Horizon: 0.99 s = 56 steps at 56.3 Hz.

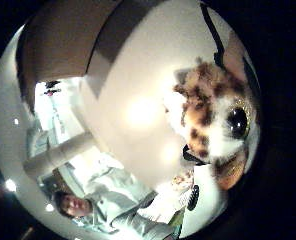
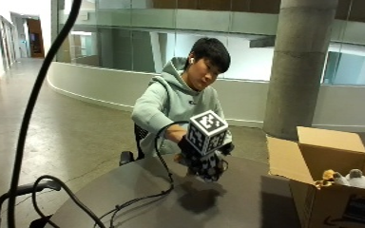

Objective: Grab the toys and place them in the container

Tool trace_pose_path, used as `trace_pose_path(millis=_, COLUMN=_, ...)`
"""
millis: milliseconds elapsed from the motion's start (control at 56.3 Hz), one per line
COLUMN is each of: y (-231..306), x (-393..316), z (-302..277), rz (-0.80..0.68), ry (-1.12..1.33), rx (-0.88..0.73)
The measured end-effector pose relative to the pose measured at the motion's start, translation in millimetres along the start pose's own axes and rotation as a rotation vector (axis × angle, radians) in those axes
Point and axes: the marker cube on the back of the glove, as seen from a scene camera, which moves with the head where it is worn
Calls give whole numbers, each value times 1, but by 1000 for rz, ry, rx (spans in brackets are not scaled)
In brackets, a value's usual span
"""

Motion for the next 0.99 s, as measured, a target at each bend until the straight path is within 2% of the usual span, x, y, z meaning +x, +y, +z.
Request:
trace_pose_path(millis=71, y=22, x=-19, z=-24, rz=-38, ry=9, rx=0)
trace_pose_path(millis=142, y=29, x=-39, z=-65, rz=-62, ry=38, rx=65)
trace_pose_path(millis=284, y=13, x=-77, z=-166, rz=-77, ry=94, rx=295)
trace_pose_path(millis=373, y=-6, x=-117, z=-221, rz=-128, ry=23, rx=454)
trace_pose_path(millis=462, y=-32, x=-160, z=-249, rz=-167, ry=-38, rx=627)
trace_pose_path(millis=568, y=-70, x=-197, z=-259, rz=-133, ry=-92, rx=846)
trace_pose_path(millis=622, y=-92, x=-205, z=-253, rz=-82, ry=-83, rx=810)
trace_pose_path(millis=693, y=-116, x=-205, z=-239, rz=-28, ry=-97, rx=623)
trace_pose_path(millis=728, y=-123, x=-206, z=-232, rz=-13, ry=-105, rx=581)
trace_pose_path(millis=852, y=-125, x=-203, z=-224, rz=-33, ry=-86, rx=615)
trace_pose_path(millis=995, y=-100, x=-188, z=-225, rz=-68, ry=-55, rx=579)
